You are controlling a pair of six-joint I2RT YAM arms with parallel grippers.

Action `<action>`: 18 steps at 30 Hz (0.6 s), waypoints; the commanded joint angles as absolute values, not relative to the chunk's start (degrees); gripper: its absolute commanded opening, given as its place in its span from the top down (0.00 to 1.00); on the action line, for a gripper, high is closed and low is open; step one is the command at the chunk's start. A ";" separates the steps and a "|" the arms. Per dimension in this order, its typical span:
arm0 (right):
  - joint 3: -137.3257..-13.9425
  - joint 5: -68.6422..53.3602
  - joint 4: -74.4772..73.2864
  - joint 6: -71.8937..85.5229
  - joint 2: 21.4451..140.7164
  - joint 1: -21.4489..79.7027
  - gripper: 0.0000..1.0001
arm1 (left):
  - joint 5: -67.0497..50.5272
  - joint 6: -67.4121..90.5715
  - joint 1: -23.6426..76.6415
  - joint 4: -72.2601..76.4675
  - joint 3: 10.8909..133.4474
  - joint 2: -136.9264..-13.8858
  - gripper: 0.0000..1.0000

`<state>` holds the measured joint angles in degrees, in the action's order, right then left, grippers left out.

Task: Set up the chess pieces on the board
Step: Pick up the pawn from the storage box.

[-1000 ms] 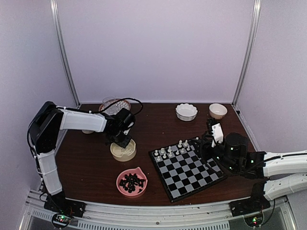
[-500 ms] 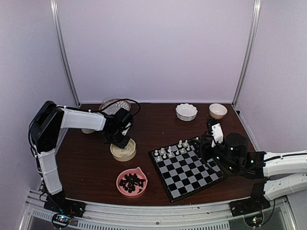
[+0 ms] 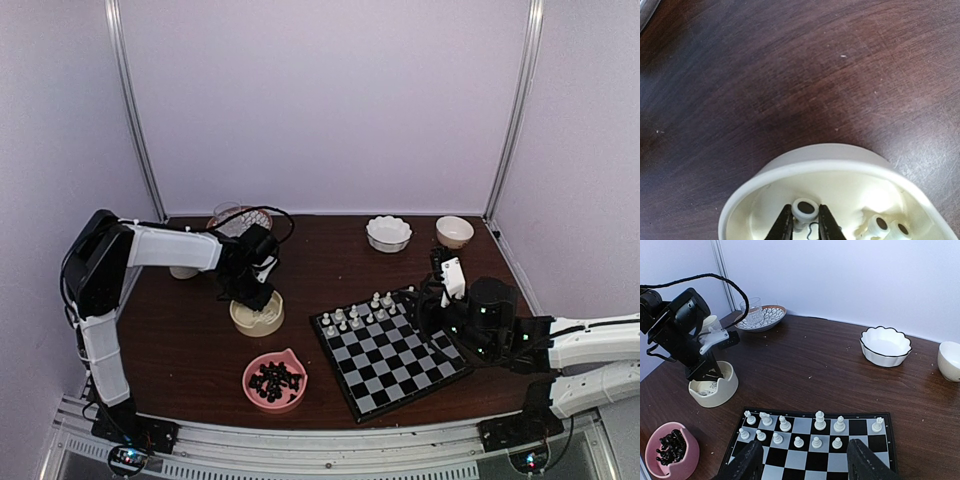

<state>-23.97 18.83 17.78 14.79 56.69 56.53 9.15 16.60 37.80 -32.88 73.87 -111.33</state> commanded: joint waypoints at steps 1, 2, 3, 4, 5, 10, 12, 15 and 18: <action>-24.68 18.46 18.23 14.41 56.87 56.34 0.40 | 8.81 17.31 37.40 -34.18 75.14 -113.36 0.83; -24.67 18.46 18.26 14.41 56.94 56.34 0.40 | 8.93 17.31 37.36 -34.25 75.22 -113.68 0.83; -24.68 18.46 18.25 14.37 56.95 56.34 0.40 | 9.04 17.39 37.35 -34.40 75.35 -113.88 0.83; -24.70 18.38 18.27 14.36 56.95 56.34 0.40 | 8.98 17.53 37.28 -34.68 75.47 -114.12 0.83; -24.68 18.34 18.24 14.41 56.91 56.34 0.40 | 8.77 17.63 37.15 -34.85 75.57 -114.31 0.82; -24.71 18.12 18.22 14.37 57.10 56.34 0.40 | 6.51 18.64 36.53 -35.45 75.50 -114.50 0.83; -24.84 18.03 18.22 14.33 57.25 56.34 0.40 | 5.35 19.10 36.25 -35.79 75.43 -114.48 0.83; -24.87 18.02 18.18 14.33 57.28 56.34 0.40 | 3.30 19.86 35.57 -35.94 75.16 -114.51 0.86; -24.79 17.93 18.13 14.33 57.22 56.34 0.40 | 1.60 20.42 35.09 -36.15 74.97 -114.41 0.91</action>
<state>-23.97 18.20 17.78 14.76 57.14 56.53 5.26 18.94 36.07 -33.08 75.44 -112.51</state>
